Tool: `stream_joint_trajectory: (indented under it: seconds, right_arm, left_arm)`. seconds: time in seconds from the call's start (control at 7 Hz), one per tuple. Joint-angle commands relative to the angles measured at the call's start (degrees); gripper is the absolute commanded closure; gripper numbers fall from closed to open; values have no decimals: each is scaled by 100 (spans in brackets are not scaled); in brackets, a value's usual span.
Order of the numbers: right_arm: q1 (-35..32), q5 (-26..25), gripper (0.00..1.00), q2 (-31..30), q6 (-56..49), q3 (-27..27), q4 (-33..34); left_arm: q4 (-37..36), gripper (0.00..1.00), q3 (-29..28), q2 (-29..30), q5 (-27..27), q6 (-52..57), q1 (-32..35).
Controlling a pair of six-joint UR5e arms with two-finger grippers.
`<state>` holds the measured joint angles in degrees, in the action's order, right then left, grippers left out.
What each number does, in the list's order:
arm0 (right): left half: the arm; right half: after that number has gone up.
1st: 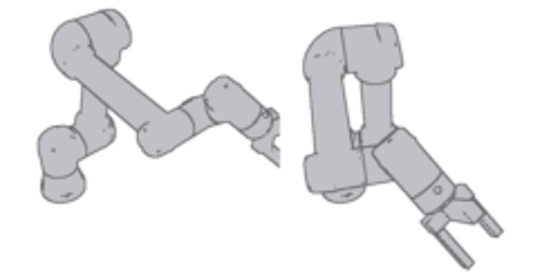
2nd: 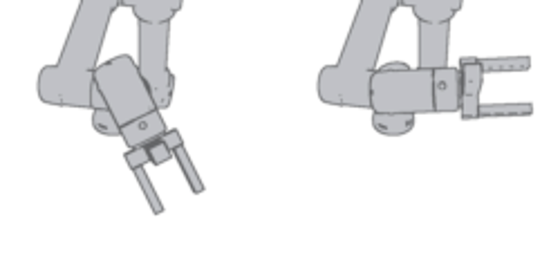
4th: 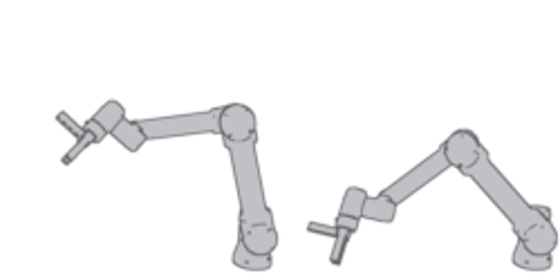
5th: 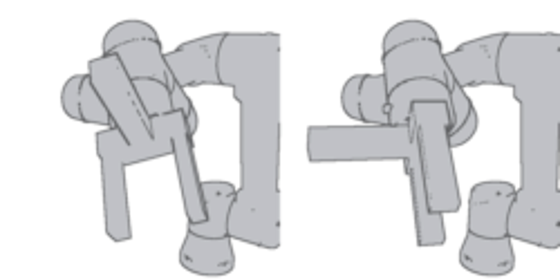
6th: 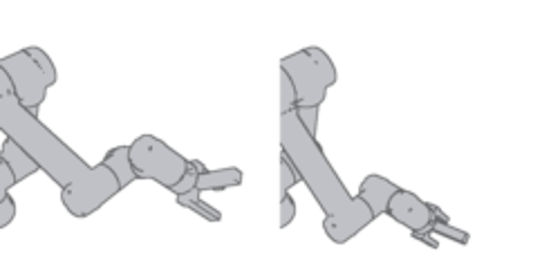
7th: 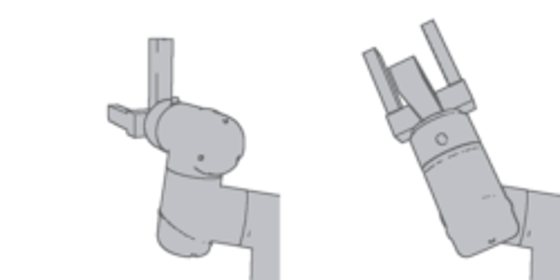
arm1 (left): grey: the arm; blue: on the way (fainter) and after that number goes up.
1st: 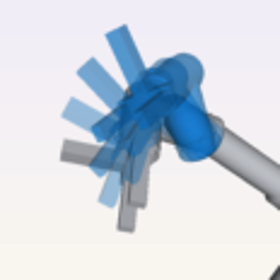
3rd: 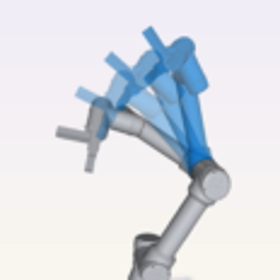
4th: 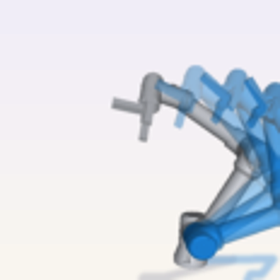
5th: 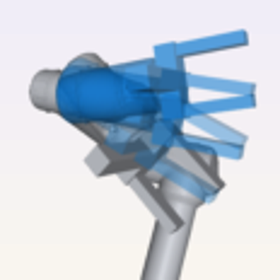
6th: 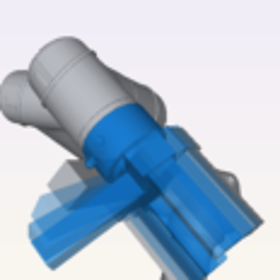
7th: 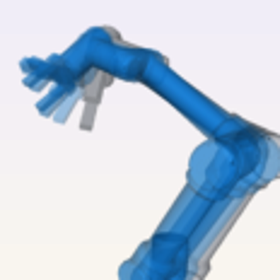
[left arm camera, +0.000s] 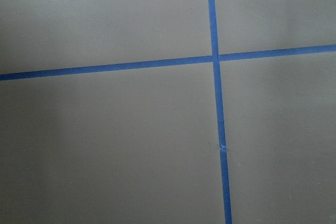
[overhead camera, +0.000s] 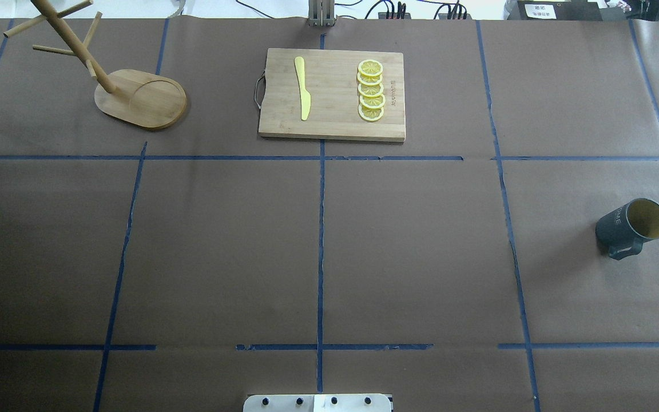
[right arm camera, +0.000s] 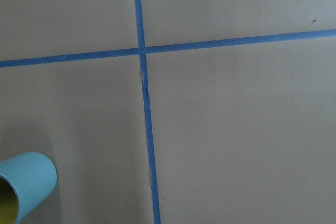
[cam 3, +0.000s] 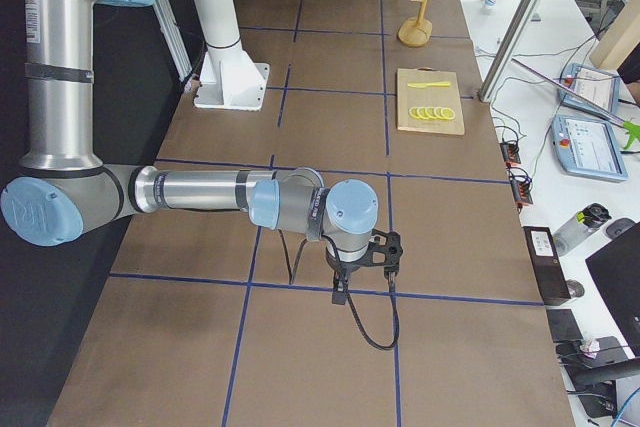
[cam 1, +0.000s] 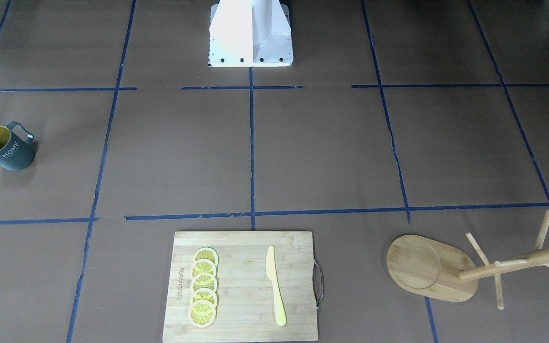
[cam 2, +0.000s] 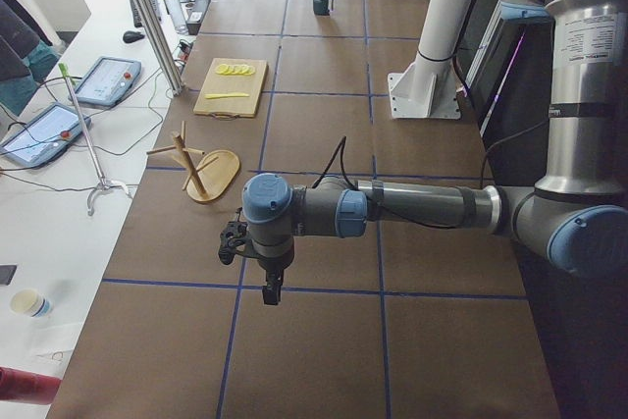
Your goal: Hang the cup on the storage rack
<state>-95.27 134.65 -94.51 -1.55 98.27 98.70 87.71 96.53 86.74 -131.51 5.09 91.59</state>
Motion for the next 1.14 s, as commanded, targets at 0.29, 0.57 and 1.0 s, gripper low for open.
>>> stream_joint_trajectory:
  seconds: [0.29, 0.57, 1.0]
  right_arm:
    - [52, 18, 0, 64, 6, 87, -9]
    - [140, 35, 0, 161, -3, 43, -9]
    - [1315, 124, 0, 82, 1424, 903, -281]
  left_arm:
    - [0, 0, 76, -8, -6, 1, -1]
    - [-8, 0, 94, 0, -6, -16, -1]
    - [0, 0, 94, 0, -15, -43, -1]
